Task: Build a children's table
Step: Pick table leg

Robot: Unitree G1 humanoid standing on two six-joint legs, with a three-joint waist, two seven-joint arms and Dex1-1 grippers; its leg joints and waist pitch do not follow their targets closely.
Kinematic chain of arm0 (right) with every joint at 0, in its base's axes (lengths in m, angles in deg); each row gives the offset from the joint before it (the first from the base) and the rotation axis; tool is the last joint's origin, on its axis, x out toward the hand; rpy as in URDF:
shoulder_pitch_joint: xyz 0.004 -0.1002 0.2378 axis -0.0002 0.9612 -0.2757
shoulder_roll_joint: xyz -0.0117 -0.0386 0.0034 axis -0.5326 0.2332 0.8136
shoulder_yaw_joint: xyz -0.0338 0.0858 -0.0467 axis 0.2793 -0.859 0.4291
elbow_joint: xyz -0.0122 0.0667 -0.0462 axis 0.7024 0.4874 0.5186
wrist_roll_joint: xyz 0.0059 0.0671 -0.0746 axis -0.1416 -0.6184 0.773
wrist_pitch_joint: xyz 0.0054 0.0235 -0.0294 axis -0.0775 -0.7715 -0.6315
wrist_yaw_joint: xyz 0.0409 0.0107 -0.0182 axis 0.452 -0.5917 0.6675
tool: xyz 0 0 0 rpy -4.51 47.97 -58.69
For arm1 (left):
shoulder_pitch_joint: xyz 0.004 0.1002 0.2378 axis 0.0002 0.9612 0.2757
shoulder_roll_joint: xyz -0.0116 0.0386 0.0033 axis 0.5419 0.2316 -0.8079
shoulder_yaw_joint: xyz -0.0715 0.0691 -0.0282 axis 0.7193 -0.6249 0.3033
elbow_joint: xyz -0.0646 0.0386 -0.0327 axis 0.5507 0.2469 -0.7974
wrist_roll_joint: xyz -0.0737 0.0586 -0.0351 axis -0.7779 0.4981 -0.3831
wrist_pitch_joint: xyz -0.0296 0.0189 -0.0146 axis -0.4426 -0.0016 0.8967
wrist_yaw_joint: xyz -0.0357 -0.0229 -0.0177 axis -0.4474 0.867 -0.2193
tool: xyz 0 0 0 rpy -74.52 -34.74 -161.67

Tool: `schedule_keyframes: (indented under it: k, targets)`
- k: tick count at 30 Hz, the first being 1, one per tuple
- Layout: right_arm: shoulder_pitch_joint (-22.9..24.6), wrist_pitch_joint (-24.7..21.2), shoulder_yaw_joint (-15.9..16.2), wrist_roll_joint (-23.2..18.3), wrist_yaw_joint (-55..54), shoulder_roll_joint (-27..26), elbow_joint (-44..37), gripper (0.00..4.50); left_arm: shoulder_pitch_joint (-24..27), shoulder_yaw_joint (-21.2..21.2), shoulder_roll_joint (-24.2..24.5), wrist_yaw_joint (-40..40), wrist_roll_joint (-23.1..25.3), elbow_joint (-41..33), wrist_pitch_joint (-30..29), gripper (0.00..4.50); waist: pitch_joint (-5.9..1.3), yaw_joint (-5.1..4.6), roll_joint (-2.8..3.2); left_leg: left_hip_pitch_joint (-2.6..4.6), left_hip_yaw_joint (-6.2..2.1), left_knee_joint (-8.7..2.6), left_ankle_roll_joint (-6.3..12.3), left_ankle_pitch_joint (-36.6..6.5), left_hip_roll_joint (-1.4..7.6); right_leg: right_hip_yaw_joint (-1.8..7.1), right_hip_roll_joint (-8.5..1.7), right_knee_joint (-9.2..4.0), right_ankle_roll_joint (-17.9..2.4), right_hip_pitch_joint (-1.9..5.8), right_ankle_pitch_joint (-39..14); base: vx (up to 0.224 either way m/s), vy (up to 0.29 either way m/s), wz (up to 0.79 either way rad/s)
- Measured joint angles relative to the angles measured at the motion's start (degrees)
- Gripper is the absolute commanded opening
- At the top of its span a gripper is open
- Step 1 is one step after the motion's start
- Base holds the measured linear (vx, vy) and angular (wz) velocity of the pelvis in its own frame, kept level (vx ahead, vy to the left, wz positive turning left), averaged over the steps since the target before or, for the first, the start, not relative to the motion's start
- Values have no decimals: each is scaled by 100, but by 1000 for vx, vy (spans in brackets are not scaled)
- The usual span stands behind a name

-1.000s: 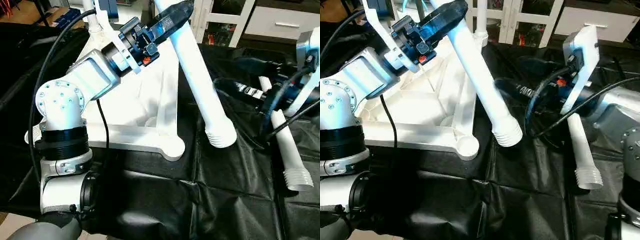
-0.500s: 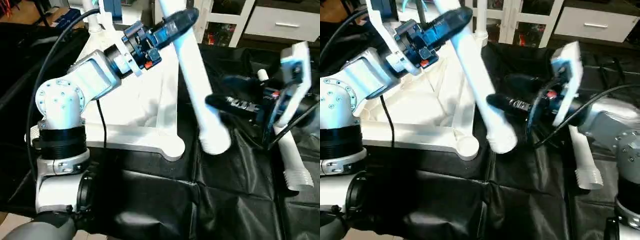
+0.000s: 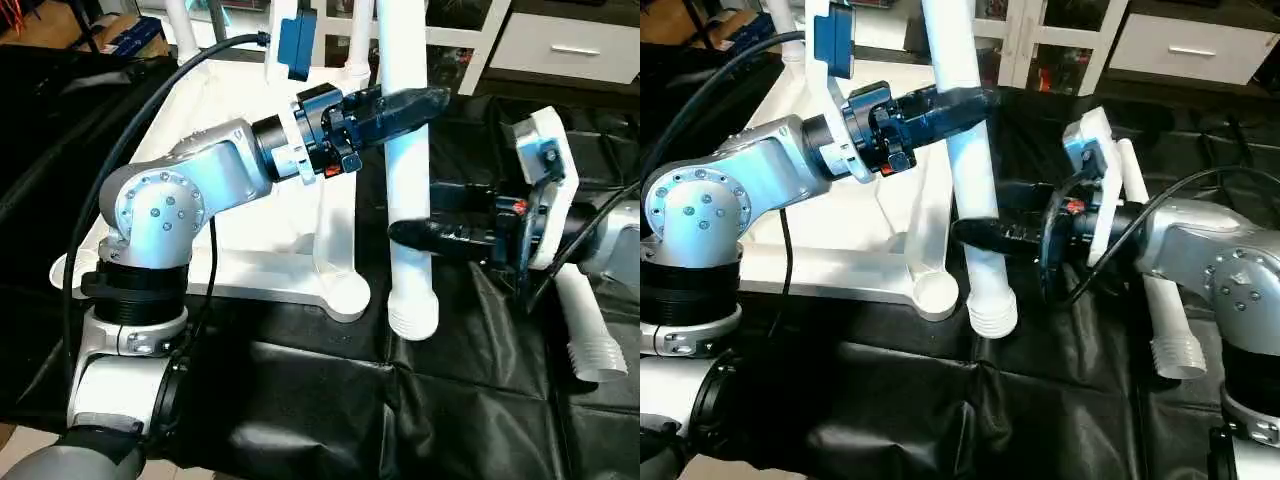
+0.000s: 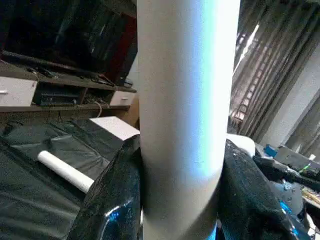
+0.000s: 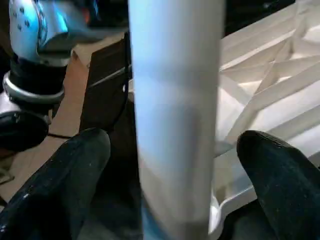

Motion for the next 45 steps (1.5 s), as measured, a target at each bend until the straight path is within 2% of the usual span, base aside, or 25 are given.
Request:
schedule_keyframes:
  k: [7,8,12,13,16,18,21,23,30,40,42,45]
  targets:
    - [4,5,232,134,37,127,-34,450,0,-2,27,97,83,2,130,172,0,14,0,-1,0,17,1,0,0,2,-3,14,0,0,0,0,0,0]
    - [4,5,236,148,48,138,-34,423,0,-3,26,123,93,2,156,172,0,15,-1,-1,0,18,0,0,0,2,-3,16,-1,0,0,0,0,0]
    - [4,5,239,170,73,142,-35,411,0,-3,25,150,97,1,175,172,-1,19,-1,-1,0,24,0,0,0,2,-4,23,-2,1,1,0,0,0]
    - [5,5,240,171,73,142,-35,385,0,-3,23,155,97,1,175,172,-1,18,0,-1,0,25,0,0,0,2,-4,23,-3,1,2,0,0,0]
    - [5,7,255,171,73,141,-35,370,0,-3,14,174,97,-1,175,172,-1,18,0,0,0,27,0,1,0,2,-4,25,-5,1,3,0,0,0]
    - [5,11,291,173,73,138,-35,337,0,-17,5,200,97,-20,175,172,-1,22,0,-1,0,29,1,1,0,2,-4,26,-6,1,4,0,0,0]
    - [5,11,346,182,89,137,-38,329,1,-60,-19,208,95,-96,174,172,-1,28,0,-2,0,31,1,1,0,2,-4,25,-7,1,5,0,0,0]
    - [5,12,361,201,109,138,-39,299,1,-61,-19,213,96,-102,174,172,-1,27,0,-1,0,33,1,1,0,2,-4,27,-9,1,6,0,0,0]
    - [78,67,456,258,137,171,-65,243,-1,-51,-37,212,91,-101,175,172,-1,28,0,-2,-1,43,1,1,1,3,-4,30,-15,2,10,0,0,0]
    - [122,94,490,363,147,209,-91,240,-1,-41,-63,198,83,-83,175,172,-2,28,0,-2,-1,48,2,1,1,3,-4,34,-21,4,13,0,0,0]
    - [128,104,492,362,160,212,-92,211,-2,-34,-67,197,83,-78,175,172,-2,29,0,-2,-1,49,2,1,1,3,-4,34,-21,4,13,0,0,0]
    - [135,108,502,362,205,219,-137,194,-10,-28,-87,197,70,-55,175,172,-2,29,0,-2,-1,49,2,1,1,3,-4,34,-21,4,13,0,0,0]
